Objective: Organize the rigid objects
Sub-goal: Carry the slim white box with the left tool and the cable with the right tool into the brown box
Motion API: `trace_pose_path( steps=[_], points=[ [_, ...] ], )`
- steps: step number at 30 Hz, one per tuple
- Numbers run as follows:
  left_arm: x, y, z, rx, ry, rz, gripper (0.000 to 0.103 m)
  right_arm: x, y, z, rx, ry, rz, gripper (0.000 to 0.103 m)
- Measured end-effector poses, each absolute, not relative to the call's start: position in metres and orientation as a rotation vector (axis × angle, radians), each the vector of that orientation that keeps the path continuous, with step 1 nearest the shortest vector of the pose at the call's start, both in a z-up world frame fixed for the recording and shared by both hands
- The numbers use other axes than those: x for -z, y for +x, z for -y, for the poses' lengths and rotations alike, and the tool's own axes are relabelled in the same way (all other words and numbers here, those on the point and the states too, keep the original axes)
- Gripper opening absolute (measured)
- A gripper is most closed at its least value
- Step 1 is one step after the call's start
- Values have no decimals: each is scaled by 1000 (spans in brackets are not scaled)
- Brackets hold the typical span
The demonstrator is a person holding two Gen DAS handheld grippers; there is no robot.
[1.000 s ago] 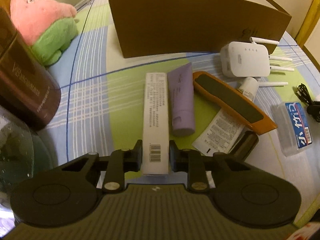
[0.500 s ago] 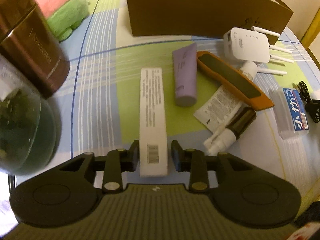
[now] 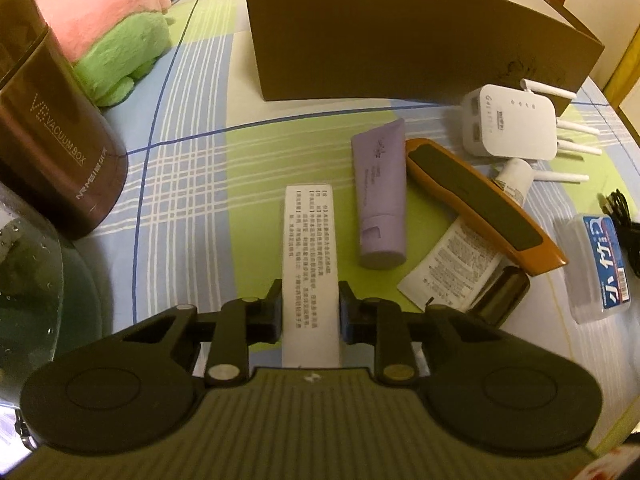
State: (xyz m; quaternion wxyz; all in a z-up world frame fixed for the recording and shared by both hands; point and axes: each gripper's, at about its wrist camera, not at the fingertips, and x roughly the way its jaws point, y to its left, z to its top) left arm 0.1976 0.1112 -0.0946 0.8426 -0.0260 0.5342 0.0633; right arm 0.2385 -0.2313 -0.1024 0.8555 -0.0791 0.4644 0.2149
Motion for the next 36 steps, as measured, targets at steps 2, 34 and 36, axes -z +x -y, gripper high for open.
trace_pose_path(
  steps=[2,34,36],
  points=[
    [95,198,-111,-136,-59,-1127,22,102,238,231,-452,-150,-983,11],
    [-26,258,-106,-85,-89,-834,22,-16,305,154,-695,136,-831,11],
    [-32,270,-107,-81,-92,-821,22,-21,314,146,-703,141,-821,11]
  ],
)
